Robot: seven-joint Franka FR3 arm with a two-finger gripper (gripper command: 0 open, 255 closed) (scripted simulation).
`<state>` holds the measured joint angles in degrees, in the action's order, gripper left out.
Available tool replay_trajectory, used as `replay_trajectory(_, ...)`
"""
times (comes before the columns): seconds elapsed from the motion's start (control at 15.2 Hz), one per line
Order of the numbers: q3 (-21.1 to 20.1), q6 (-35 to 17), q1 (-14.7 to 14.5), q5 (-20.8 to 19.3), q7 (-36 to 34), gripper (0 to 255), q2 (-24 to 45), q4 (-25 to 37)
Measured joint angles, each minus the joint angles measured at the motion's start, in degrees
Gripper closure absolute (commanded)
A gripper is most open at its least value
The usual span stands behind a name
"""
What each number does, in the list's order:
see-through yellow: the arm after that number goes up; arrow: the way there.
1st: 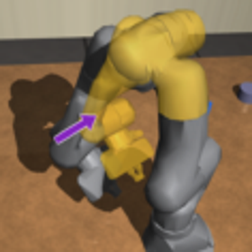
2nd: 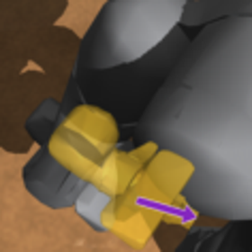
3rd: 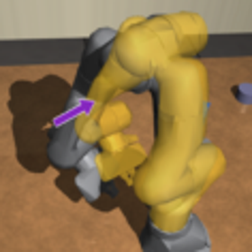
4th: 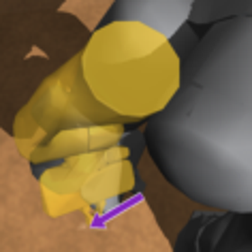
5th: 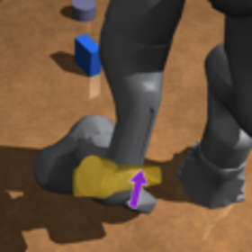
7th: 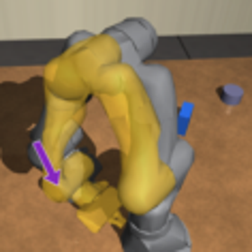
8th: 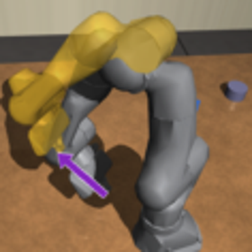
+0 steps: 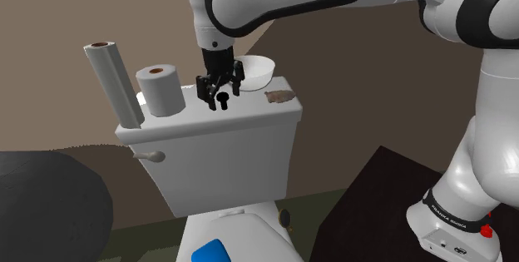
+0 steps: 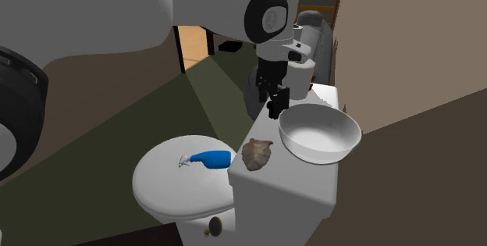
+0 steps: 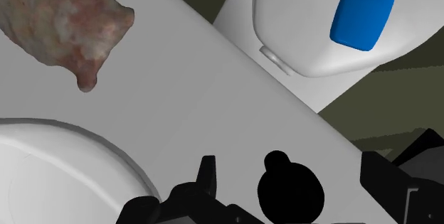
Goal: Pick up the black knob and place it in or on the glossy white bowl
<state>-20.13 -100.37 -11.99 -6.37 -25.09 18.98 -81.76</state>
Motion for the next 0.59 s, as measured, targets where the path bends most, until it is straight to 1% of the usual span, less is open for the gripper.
replay_trajectory(0.33,-0.03,-0.32,0.03,-0.05,-0.05,0,-0.10,-0.19)
replay_trajectory(0.4,-0.04,-0.16,0.02,-0.05,-0.03,255,0.03,-0.01)
replay_trajectory(0.59,0.00,0.20,0.08,-0.05,0.02,255,-0.10,0.46)
